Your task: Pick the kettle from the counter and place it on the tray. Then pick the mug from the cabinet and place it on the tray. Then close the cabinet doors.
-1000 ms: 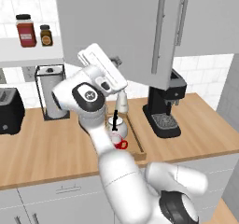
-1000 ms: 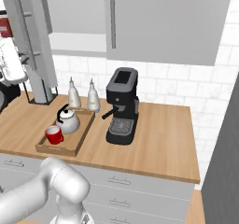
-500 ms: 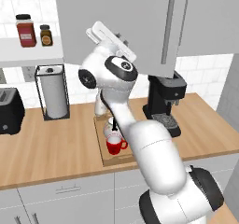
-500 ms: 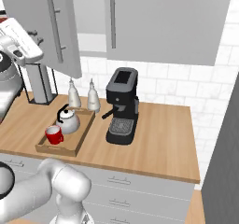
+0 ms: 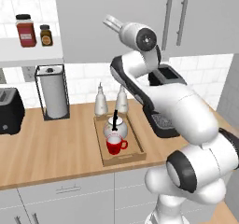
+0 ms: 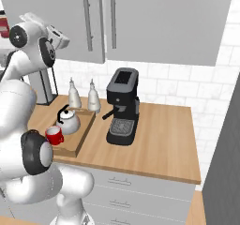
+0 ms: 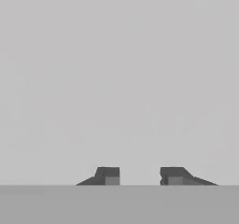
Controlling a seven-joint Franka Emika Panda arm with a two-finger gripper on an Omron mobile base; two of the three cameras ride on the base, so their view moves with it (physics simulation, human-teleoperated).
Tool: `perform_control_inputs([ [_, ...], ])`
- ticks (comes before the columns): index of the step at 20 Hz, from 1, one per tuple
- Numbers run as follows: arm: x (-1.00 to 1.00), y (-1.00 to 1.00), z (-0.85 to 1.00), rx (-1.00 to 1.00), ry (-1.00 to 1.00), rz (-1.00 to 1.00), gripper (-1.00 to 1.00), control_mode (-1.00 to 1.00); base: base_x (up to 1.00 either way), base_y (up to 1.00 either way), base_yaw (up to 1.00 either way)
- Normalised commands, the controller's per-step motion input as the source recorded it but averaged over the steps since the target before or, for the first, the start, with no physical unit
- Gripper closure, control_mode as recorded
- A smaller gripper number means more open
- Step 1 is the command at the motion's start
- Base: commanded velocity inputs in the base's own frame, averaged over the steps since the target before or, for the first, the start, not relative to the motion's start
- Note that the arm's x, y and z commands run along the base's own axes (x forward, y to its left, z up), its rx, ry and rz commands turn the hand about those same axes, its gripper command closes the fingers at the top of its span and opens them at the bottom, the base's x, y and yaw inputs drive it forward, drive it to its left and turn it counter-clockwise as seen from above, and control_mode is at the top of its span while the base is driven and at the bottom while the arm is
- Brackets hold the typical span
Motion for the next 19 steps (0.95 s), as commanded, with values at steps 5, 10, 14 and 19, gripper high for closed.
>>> perform_control_inputs([
  [5,1.0,-0.19,-0.18,0.0,0.16,0.41,1.0,-1.0,0.0,0.0,0.0],
  [10,0.98,-0.05,-0.3,0.0,0.02,0.24,1.0,-1.0,0.0,0.0,0.0],
  [14,0.61,0.0,-0.31,0.0,0.0,0.01,1.0,-1.0,0.0,0.0,0.0],
  [19,0.24,0.0,-0.03,0.0,0.09,-0.15,1.0,-1.0,0.0,0.0,0.0],
])
